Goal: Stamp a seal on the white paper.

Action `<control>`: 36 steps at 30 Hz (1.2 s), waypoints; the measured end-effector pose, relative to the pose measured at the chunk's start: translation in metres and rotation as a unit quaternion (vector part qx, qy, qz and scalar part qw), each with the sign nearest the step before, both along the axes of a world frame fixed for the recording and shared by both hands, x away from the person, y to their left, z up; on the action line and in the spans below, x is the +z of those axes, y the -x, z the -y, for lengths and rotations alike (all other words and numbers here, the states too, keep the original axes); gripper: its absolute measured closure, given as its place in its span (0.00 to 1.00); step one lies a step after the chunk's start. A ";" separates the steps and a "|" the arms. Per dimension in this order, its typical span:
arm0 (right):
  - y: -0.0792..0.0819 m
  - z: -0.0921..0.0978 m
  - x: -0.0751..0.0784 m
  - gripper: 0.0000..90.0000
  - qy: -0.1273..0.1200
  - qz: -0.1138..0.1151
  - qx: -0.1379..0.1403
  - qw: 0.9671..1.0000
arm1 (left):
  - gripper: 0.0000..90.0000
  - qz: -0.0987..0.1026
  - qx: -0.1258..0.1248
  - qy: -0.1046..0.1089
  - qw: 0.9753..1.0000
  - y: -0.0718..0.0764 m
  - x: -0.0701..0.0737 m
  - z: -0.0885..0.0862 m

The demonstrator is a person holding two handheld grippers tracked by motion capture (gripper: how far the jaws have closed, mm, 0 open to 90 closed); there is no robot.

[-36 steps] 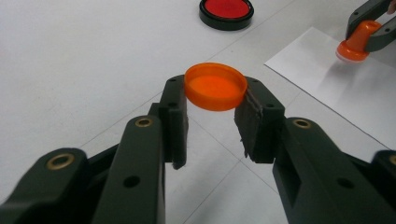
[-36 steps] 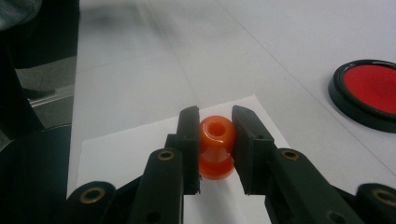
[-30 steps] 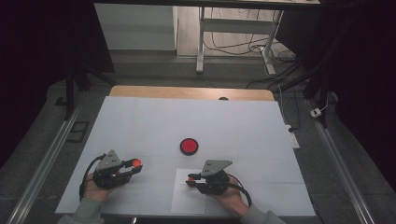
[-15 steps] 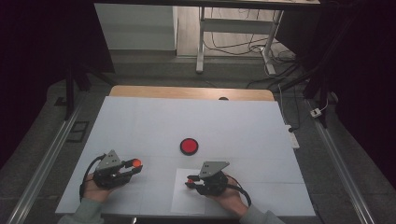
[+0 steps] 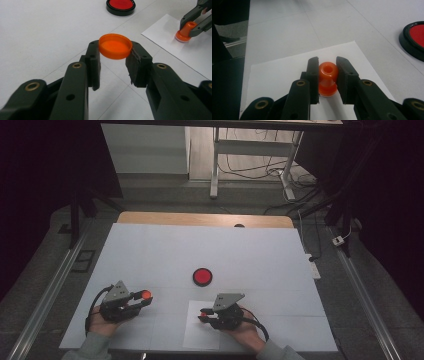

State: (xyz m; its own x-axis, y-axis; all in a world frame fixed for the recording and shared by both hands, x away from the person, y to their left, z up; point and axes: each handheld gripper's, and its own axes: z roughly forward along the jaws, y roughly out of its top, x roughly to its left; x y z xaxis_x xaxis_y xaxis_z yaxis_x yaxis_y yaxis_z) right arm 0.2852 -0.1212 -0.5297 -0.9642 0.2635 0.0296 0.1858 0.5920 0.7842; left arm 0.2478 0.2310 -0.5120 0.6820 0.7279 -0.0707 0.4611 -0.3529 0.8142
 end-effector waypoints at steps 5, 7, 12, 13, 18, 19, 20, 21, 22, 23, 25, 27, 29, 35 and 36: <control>0.000 0.001 0.000 0.81 0.000 -0.007 -0.002 1.000 | 0.72 0.000 0.000 0.000 1.000 0.000 0.000 0.000; 0.000 0.001 -0.001 0.81 0.000 -0.006 -0.001 1.000 | 0.72 0.000 0.000 0.000 1.000 0.000 0.000 0.000; 0.001 0.001 -0.001 0.81 0.003 0.001 -0.004 1.000 | 0.72 0.000 0.001 0.002 1.000 0.000 0.001 -0.001; 0.002 0.001 -0.001 0.81 0.005 0.002 -0.006 1.000 | 0.72 0.000 0.001 0.002 1.000 0.001 0.001 -0.001; 0.003 0.000 -0.002 0.81 0.003 0.003 -0.009 1.000 | 0.72 0.001 0.002 0.003 1.000 0.001 0.001 -0.001; 0.003 0.001 -0.002 0.81 0.005 0.005 -0.009 1.000 | 0.72 0.002 0.001 0.002 1.000 0.001 0.001 -0.001; 0.003 0.000 -0.002 0.81 0.005 0.005 -0.009 1.000 | 0.72 0.002 0.002 0.003 1.000 0.001 0.001 -0.001; 0.003 0.001 -0.002 0.81 0.006 0.005 -0.008 1.000 | 0.72 0.002 0.003 0.003 1.000 0.001 0.001 -0.001; 0.003 0.001 -0.002 0.81 0.006 0.005 -0.008 1.000 | 0.72 0.002 0.003 0.003 1.000 0.001 0.001 -0.001; 0.004 0.001 -0.003 0.81 0.002 0.005 -0.008 1.000 | 0.72 0.002 0.002 0.003 1.000 0.001 0.001 -0.001; 0.003 0.001 -0.003 0.81 0.003 0.005 -0.007 1.000 | 0.72 0.002 0.002 0.003 1.000 0.001 0.001 -0.001; 0.004 0.001 -0.003 0.81 0.000 0.004 -0.007 1.000 | 0.72 0.001 0.001 0.002 1.000 0.001 0.001 0.000; 0.004 0.001 -0.003 0.81 0.001 0.008 -0.007 1.000 | 0.72 0.002 0.002 0.003 1.000 0.002 0.001 -0.001; 0.004 0.002 -0.004 0.81 -0.002 0.008 -0.006 1.000 | 0.72 0.001 0.001 0.001 1.000 0.002 0.001 0.000; 0.004 0.002 -0.004 0.81 -0.003 0.007 -0.008 1.000 | 0.72 0.001 0.001 0.001 1.000 0.002 0.001 0.001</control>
